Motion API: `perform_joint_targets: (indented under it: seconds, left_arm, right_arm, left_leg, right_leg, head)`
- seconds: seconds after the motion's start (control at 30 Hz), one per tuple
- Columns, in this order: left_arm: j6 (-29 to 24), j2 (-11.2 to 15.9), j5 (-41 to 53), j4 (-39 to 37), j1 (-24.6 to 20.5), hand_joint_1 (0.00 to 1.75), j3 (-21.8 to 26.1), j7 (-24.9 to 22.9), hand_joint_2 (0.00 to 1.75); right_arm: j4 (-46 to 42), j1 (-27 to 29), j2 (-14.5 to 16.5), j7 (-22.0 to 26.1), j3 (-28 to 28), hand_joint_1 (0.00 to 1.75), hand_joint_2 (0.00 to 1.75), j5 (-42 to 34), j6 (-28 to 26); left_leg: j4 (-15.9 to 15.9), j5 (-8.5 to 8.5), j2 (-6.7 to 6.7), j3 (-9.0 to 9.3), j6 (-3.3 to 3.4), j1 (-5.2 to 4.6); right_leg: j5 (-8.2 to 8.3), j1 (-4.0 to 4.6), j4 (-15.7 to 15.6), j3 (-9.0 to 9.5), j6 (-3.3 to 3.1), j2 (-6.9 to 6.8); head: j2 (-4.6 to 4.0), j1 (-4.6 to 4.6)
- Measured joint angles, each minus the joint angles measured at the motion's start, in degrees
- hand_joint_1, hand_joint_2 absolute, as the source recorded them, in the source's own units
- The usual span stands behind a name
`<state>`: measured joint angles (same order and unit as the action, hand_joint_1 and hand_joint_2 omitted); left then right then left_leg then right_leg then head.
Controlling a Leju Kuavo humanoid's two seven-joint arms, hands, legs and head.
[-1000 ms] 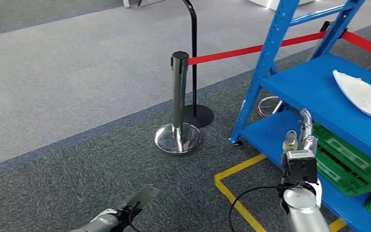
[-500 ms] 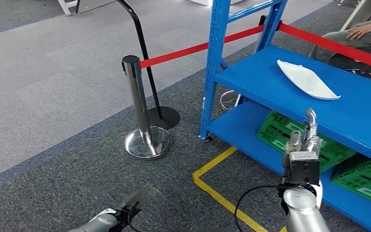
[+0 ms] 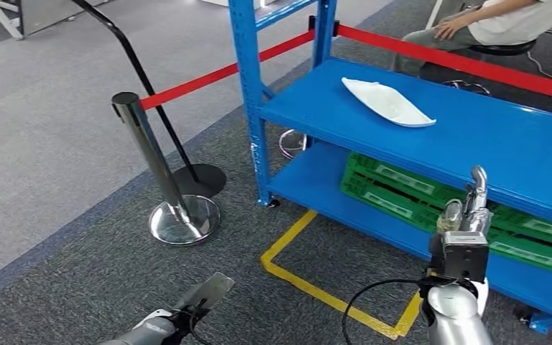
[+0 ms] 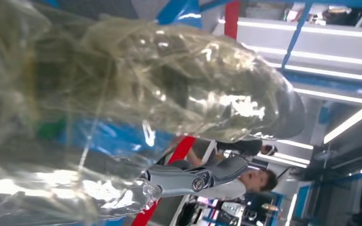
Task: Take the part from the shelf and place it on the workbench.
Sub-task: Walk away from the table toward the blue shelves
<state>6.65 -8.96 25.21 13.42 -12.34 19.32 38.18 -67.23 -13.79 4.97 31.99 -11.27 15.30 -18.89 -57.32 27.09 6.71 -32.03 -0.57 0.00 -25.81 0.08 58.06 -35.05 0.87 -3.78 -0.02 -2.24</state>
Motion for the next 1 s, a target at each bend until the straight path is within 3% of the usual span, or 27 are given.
perform_joint_targets:
  seconds: [0.03,0.1,0.17,0.2,0.23,0.27,0.33,0.4,0.47,0.53,0.6,0.67,0.7,0.77,0.8,0.83,0.9,0.97,1.0]
  left_arm:
    - [0.0,0.0,0.0,0.0,0.0,0.00,0.0,0.0,0.00]
    - [0.1,0.1,0.0,0.0,-0.1,0.00,0.0,0.1,0.00]
    - [0.0,0.1,0.0,0.0,0.2,0.00,0.0,0.2,0.00]
    - [0.0,0.2,0.0,0.0,0.4,0.00,0.0,0.2,0.00]
    - [-0.1,0.2,0.0,0.0,0.5,0.00,0.0,0.2,0.00]
    - [-0.1,0.3,0.0,0.0,0.6,0.00,0.0,0.2,0.00]
    - [-0.1,0.3,0.0,0.0,0.6,0.00,0.0,0.2,0.00]
    - [-0.1,0.5,0.0,0.0,0.6,0.00,0.0,0.3,0.00]
    - [-0.1,0.6,-0.1,0.0,0.6,0.00,0.0,0.3,0.00]
    - [-0.1,0.5,-0.1,0.0,0.5,0.00,0.0,0.3,0.00]
    - [-0.1,0.5,-0.1,0.0,0.3,0.00,0.0,0.4,0.00]
    - [-0.1,0.4,-0.2,0.0,0.3,0.00,0.1,0.4,0.00]
    - [-0.1,0.4,-0.2,0.0,0.3,0.00,0.1,0.4,0.00]
    - [-0.1,0.4,-0.2,0.0,0.4,0.00,0.1,0.4,0.00]
    - [-0.1,0.4,-0.2,0.0,0.4,0.00,0.1,0.4,0.00]
    - [-0.1,0.4,-0.2,0.0,0.3,0.00,0.1,0.4,0.00]
    - [-0.1,0.4,-0.2,0.0,0.2,0.00,0.1,0.4,0.00]
    - [-0.1,0.4,-0.2,0.0,0.1,0.00,0.1,0.5,0.00]
    - [-0.1,0.4,-0.2,0.0,0.1,0.00,0.1,0.5,0.00]
  right_arm:
    - [0.0,0.1,0.0,0.0,0.0,0.00,0.00,0.0,0.0]
    - [0.0,0.0,0.2,0.0,0.0,0.00,0.00,0.1,-0.1]
    - [0.0,-0.1,0.4,0.0,0.0,0.00,0.00,0.1,-0.1]
    - [0.0,0.0,0.5,0.0,0.0,0.00,0.00,0.1,-0.1]
    - [0.0,0.2,0.6,0.0,0.0,0.00,0.00,0.1,-0.1]
    - [0.0,0.3,0.6,0.0,0.0,0.00,0.00,0.1,-0.1]
    - [0.1,0.5,0.6,0.0,0.0,0.00,0.00,0.1,-0.1]
    - [0.1,0.5,0.7,0.0,-0.1,0.00,0.00,0.1,-0.1]
    - [0.1,0.5,0.8,0.0,-0.1,0.00,0.00,0.2,-0.1]
    - [0.1,0.7,0.8,0.0,-0.1,0.00,0.00,0.2,-0.2]
    - [0.0,0.7,0.8,0.0,-0.1,0.00,0.00,0.2,-0.2]
    - [0.0,0.6,0.8,0.0,-0.1,0.00,0.00,0.2,-0.3]
    - [0.1,0.5,0.8,0.0,-0.1,0.00,0.00,0.2,-0.3]
    - [0.1,0.7,0.8,0.0,0.0,0.00,0.00,0.2,-0.3]
    - [0.2,0.8,0.8,0.0,0.0,0.00,0.00,0.2,-0.3]
    - [0.2,0.8,0.8,0.0,0.0,0.00,0.00,0.2,-0.3]
    - [0.2,0.6,0.8,0.0,0.0,0.00,0.00,0.2,-0.3]
    - [0.2,0.4,0.8,0.0,0.0,0.00,0.00,0.2,-0.3]
    - [0.2,0.3,0.8,0.0,0.0,0.00,0.00,0.2,-0.3]
  left_leg:
    - [-0.1,0.27,-0.01,0.10,-0.28,0.12]
    - [-2.5,2.16,-2.45,-0.70,-0.84,0.49]
    - [-9.2,5.55,-5.52,-3.86,-1.13,0.69]
    - [-13.0,6.94,-6.04,-5.86,-1.14,0.68]
    - [-15.7,7.41,-6.23,-7.40,-1.08,0.66]
    - [-16.5,6.79,-6.32,-8.16,-0.92,0.63]
    - [-11.9,2.60,-7.19,-6.66,-0.28,0.57]
    - [-4.8,-1.19,-10.03,-3.77,0.54,0.63]
    - [-1.4,-1.69,-11.70,-2.42,0.86,0.63]
    - [-0.5,-1.47,-10.62,-2.06,0.94,0.69]
    - [0.2,-1.72,-9.18,-1.62,1.33,0.96]
    - [0.5,-1.80,-7.66,-1.36,1.59,0.97]
    - [0.5,-1.76,-6.84,-1.37,1.60,0.89]
    - [0.5,-1.64,-5.20,-1.36,1.58,0.80]
    - [0.5,-1.56,-4.44,-1.29,1.52,0.80]
    - [0.5,-1.45,-3.74,-1.16,1.40,0.79]
    - [0.4,-1.18,-2.59,-0.84,0.98,0.59]
    - [0.4,-1.00,-1.67,-0.61,0.39,0.31]
    - [0.4,-0.95,-1.18,-0.54,0.09,0.24]
  right_leg:
    - [0.03,-0.05,0.0,-0.03,-0.34,0.64]
    - [0.09,-0.29,-0.1,0.10,-1.01,1.99]
    - [0.08,-0.40,-0.1,0.21,-1.44,3.46]
    - [0.08,-0.35,-0.1,0.24,-1.56,4.28]
    - [0.07,-0.28,-0.1,0.29,-1.60,5.15]
    - [0.06,-0.21,-0.1,0.36,-1.60,6.04]
    - [0.05,-0.11,-0.1,0.62,-1.58,7.78]
    - [0.03,-0.12,0.0,0.65,-1.40,9.29]
    - [0.15,-0.36,0.2,0.14,-0.83,10.59]
    - [0.31,-0.59,0.1,-0.44,-0.06,11.70]
    - [-0.86,-0.36,1.8,-1.55,0.55,9.87]
    - [-3.99,-0.22,7.8,-4.58,1.02,6.10]
    - [-5.57,-0.32,11.6,-6.53,1.23,4.90]
    - [-6.22,-0.51,15.4,-8.54,1.50,4.09]
    - [-5.02,-0.57,14.1,-7.82,1.55,3.85]
    - [-3.12,-0.61,10.6,-5.92,1.54,3.37]
    - [-0.49,-0.41,2.7,-1.49,1.13,1.10]
    - [-0.06,-0.08,-0.5,0.39,0.28,0.05]
    - [0.02,0.01,-0.5,0.41,-0.20,0.58]
  head:
    - [0.00,-0.10]
    - [0.00,-0.19]
    - [0.00,-0.38]
    - [0.00,-0.44]
    - [0.00,-0.46]
    - [0.00,-0.47]
    - [0.00,-0.47]
    - [0.00,-0.38]
    - [0.00,-0.45]
    - [0.00,-0.64]
    - [0.00,-0.35]
    - [0.00,0.04]
    - [0.00,0.13]
    - [0.00,0.12]
    - [0.00,0.13]
    - [0.00,0.14]
    - [0.00,0.11]
    - [0.00,0.00]
    - [0.00,-0.05]
